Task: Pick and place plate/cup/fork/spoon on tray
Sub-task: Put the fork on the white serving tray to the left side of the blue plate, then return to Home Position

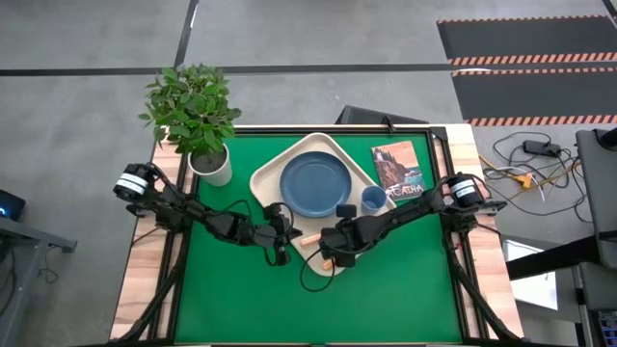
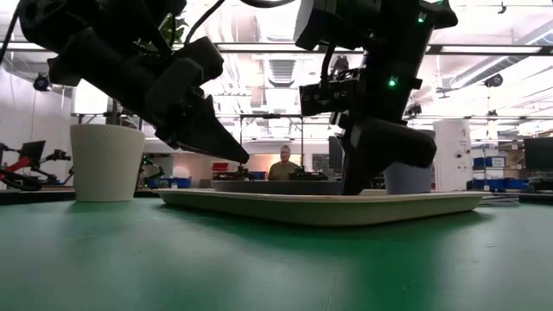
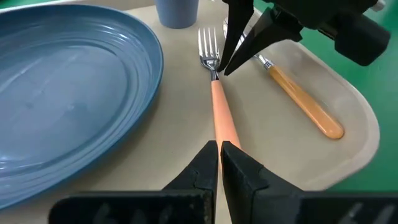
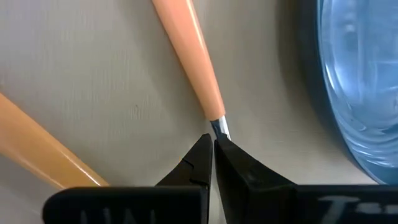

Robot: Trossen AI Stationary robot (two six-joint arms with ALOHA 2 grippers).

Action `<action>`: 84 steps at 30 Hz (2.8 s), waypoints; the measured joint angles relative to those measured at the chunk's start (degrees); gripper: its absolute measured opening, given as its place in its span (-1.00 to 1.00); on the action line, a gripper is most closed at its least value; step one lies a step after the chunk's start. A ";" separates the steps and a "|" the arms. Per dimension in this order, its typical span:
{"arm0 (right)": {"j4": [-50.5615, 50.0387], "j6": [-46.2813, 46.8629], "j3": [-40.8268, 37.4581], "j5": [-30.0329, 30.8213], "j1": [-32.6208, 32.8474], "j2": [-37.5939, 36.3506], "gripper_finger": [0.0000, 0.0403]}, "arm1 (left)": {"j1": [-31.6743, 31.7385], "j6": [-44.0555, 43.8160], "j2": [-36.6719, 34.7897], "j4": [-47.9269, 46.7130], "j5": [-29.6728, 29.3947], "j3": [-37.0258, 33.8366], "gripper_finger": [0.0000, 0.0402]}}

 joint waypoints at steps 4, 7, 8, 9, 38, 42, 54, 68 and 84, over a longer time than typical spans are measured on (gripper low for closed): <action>1.75 0.01 -1.00 0.02 0.00 0.02 -0.96 | 0.00 -0.26 -0.01 0.49 0.02 0.00 -0.99; 3.29 0.21 -1.89 0.14 0.01 0.01 -0.96 | 0.00 -1.34 -1.87 0.79 0.09 -0.02 -0.99; 3.71 0.20 -2.19 0.21 0.02 -0.07 -0.96 | 0.00 -1.28 -2.93 0.51 0.09 0.00 -0.99; 4.02 0.16 -2.44 0.24 0.04 -0.11 -0.96 | 0.00 -0.77 -4.00 -0.04 0.07 0.00 -0.99; 6.20 -2.83 -3.64 9.44 0.39 -0.35 -0.96 | -0.26 -1.47 -3.22 0.81 0.04 -2.64 -0.99; 6.18 -2.22 -3.15 9.42 1.30 -1.61 -0.96 | -0.38 -1.47 -3.67 1.37 0.04 -2.77 -0.99; 8.13 1.69 -8.40 16.32 11.11 -15.81 -0.96 | -4.75 7.90 -10.01 1.14 2.59 -3.46 -0.99; 34.23 -5.71 -34.94 17.26 17.18 -46.58 -0.96 | -6.25 27.08 -35.77 -0.43 14.05 -11.12 -0.99; 50.13 -14.09 -56.51 16.04 17.03 -76.35 -0.96 | -3.91 23.95 -58.90 15.42 7.21 -35.31 -0.99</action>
